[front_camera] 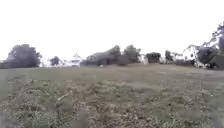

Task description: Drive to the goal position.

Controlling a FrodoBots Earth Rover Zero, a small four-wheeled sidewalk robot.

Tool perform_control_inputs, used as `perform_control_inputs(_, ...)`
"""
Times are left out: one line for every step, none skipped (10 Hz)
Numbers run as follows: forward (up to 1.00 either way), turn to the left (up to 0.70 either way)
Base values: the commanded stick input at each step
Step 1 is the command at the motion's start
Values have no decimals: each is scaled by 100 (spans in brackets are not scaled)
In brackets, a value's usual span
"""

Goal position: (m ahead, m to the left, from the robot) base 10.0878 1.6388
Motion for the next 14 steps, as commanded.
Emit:
perform_control_inputs(50, 11)
perform_control_inputs(50, 21)
perform_control_inputs(50, 31)
perform_control_inputs(50, 23)
perform_control_inputs(50, 12)
perform_control_inputs(50, 14)
perform_control_inputs(50, 25)
perform_control_inputs(50, 30)
perform_control_inputs(50, 17)
perform_control_inputs(50, 4)
perform_control_inputs(50, 4)
perform_control_inputs(50, 3)
perform_control_inputs(50, 3)
perform_control_inputs(50, 3)
